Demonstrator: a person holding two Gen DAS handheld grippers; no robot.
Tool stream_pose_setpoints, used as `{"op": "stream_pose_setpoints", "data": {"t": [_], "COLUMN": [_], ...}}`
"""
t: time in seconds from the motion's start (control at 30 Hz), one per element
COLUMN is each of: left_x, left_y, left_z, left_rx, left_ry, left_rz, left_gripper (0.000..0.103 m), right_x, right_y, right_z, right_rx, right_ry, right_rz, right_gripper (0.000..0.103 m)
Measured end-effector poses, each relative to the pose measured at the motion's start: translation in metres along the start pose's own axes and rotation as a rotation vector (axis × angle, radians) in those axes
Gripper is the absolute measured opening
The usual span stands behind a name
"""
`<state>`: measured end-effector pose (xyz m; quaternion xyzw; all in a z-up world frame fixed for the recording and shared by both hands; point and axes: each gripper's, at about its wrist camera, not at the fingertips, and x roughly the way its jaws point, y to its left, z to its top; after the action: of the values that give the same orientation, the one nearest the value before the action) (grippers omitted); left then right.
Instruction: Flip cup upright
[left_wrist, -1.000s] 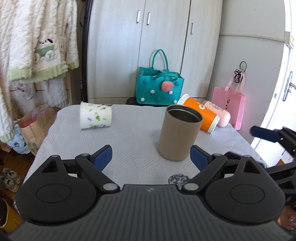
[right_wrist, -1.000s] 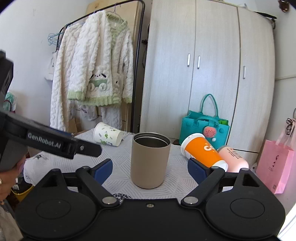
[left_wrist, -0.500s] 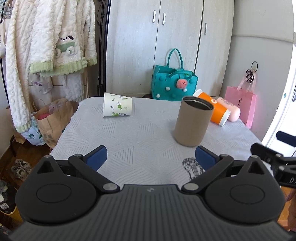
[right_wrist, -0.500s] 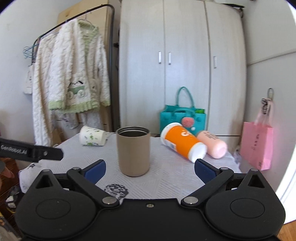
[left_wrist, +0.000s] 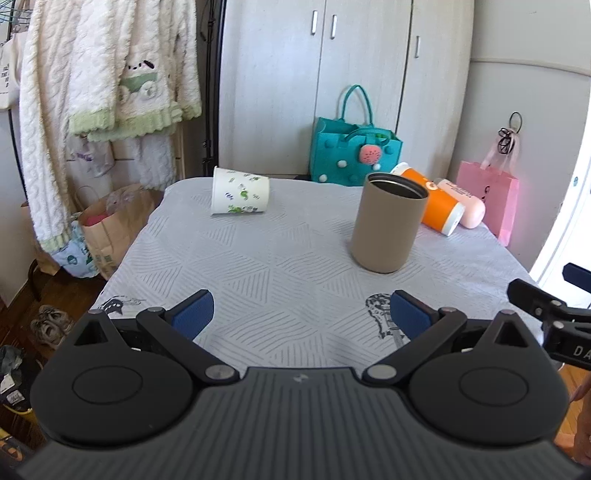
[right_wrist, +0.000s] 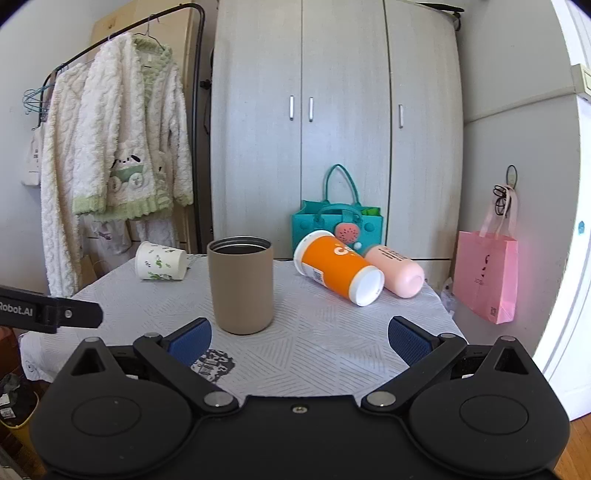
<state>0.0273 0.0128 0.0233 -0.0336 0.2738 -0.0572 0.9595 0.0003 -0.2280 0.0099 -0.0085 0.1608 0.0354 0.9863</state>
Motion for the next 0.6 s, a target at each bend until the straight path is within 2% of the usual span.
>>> {"op": "stream_pose_setpoints", "data": {"t": [0.6], "left_x": [0.0011], "left_y": [-0.0017], "left_z": [-0.0028], "left_rx": [0.007], "left_ry": [0.021], "left_rz": [0.034], "left_gripper": [0.103], "right_x": [0.004], "right_y": [0.0013], "right_z": [-0.0047], "right_rx": [0.005], "right_ry": [0.01], "right_rz": [-0.031], "right_gripper": [0.103]}}
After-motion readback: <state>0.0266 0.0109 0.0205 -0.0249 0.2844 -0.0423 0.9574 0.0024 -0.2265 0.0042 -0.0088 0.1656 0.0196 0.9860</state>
